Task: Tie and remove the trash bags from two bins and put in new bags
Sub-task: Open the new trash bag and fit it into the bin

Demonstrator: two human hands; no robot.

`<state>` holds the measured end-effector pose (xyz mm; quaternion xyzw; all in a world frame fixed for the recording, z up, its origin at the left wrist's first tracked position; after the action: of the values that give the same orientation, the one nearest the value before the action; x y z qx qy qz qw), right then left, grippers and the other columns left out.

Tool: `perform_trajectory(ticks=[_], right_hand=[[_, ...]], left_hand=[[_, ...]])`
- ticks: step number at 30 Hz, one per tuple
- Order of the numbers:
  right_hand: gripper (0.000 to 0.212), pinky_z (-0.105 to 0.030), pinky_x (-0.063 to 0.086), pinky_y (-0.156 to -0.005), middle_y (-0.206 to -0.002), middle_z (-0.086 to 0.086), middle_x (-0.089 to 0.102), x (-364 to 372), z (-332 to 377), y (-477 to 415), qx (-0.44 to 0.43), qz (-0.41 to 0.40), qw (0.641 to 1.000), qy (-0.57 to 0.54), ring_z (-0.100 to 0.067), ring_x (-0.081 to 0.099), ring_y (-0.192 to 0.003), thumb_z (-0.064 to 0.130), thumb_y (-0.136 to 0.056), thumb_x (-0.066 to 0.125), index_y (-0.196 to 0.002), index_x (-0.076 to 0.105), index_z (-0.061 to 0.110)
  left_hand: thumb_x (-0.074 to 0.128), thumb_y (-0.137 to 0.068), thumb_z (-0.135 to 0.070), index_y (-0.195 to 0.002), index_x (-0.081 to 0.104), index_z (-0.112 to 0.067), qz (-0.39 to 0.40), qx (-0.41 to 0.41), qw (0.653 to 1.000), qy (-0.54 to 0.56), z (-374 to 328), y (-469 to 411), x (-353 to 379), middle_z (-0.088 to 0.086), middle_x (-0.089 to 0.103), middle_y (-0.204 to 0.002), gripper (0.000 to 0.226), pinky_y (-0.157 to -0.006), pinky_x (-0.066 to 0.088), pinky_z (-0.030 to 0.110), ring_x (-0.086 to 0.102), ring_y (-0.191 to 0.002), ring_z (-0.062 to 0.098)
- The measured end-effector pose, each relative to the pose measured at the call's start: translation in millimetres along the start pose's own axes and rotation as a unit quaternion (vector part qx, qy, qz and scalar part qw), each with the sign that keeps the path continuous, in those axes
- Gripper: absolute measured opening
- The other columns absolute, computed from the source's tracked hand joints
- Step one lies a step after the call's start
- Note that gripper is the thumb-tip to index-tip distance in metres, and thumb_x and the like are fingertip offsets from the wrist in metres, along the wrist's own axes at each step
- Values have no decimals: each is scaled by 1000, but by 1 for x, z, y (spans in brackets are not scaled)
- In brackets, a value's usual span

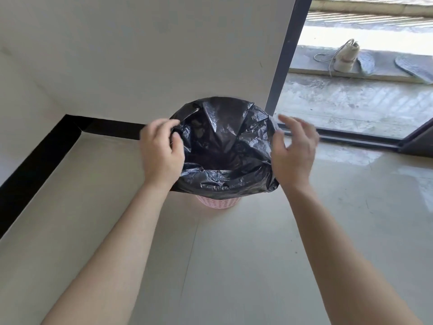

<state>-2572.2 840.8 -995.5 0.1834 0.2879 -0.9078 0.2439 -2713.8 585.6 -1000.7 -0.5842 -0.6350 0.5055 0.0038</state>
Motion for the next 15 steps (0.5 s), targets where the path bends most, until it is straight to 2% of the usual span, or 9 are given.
perform_trajectory(ticks=[1, 2, 4, 5, 7, 9, 12, 13, 15], right_hand=[[32, -29, 36, -104, -124, 1, 59, 15, 24, -7, -104, 61, 992, 45, -20, 46, -121, 20, -95, 55, -125, 67, 26], [31, -32, 39, -103, -124, 1, 60, 37, 38, -9, -188, 147, 966, 100, -22, 48, -120, 22, -96, 55, -124, 68, 28], [36, -41, 44, -102, -131, -1, 57, 86, 41, -3, -281, 332, 864, 255, -26, 48, -125, 29, -95, 56, -130, 63, 31], [40, -43, 44, -102, -134, -4, 53, 105, 30, 2, -292, 399, 802, 336, -27, 47, -127, 32, -95, 57, -135, 59, 31], [44, -43, 39, -105, -142, -10, 46, 127, -2, 10, -271, 476, 690, 474, -30, 45, -130, 31, -97, 52, -141, 52, 26], [45, -40, 32, -110, -152, -15, 37, 136, -23, 15, -255, 490, 623, 554, -32, 39, -136, 26, -101, 41, -144, 49, 20], [45, -41, 32, -112, -151, -15, 39, 142, -27, 19, -261, 489, 618, 558, -33, 36, -137, 32, -99, 45, -142, 52, 18], [46, -41, 37, -109, -146, -12, 46, 142, -24, 18, -255, 501, 635, 531, -32, 41, -135, 36, -96, 51, -139, 55, 20], [41, -40, 48, -100, -132, -6, 60, 134, -6, 9, -228, 509, 727, 400, -27, 54, -124, 38, -92, 57, -131, 61, 25]], left_hand=[[55, -92, -20, -115, 68, -18, 110, 69, 990, -48, -11, -8, 20, 5, 63, -120, 26, -104, 33, 40, 53, -119, 26], [51, -94, -27, -119, 66, -22, 243, 117, 953, -137, -16, -10, 43, 3, 62, -125, 29, -109, 26, 47, 48, -127, 25], [41, -97, -37, -135, 56, -26, 463, 176, 798, -344, -4, 0, 80, 4, 50, -144, 42, -115, 3, 60, 26, -145, 26], [37, -97, -39, -141, 50, -26, 531, 177, 717, -414, 8, 5, 88, 7, 43, -150, 47, -114, -7, 64, 14, -149, 29], [35, -96, -41, -144, 47, -26, 576, 175, 634, -486, 25, 9, 96, 9, 38, -154, 51, -110, -17, 66, 1, -151, 33], [36, -96, -41, -145, 45, -25, 582, 188, 615, -498, 26, 14, 102, 10, 38, -154, 52, -110, -18, 66, 0, -151, 34], [44, -94, -35, -139, 51, -25, 604, 187, 626, -456, 21, 27, 111, 10, 49, -145, 47, -110, -15, 67, 9, -149, 36], [45, -94, -34, -134, 56, -24, 595, 184, 656, -426, 16, 26, 111, 8, 55, -138, 43, -112, -10, 65, 19, -147, 34], [47, -93, -33, -122, 63, -24, 507, 165, 786, -314, 0, 8, 100, 4, 65, -122, 35, -117, 9, 58, 46, -130, 26]])
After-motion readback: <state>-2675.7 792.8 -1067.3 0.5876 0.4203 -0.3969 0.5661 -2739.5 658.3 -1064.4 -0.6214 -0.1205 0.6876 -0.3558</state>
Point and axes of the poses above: each hand's wrist, its own y-axis away from the middle knuckle, its own x-axis out of the palm, z = x × y, the point moved 7 cm from there along -y, towards the middle knuckle
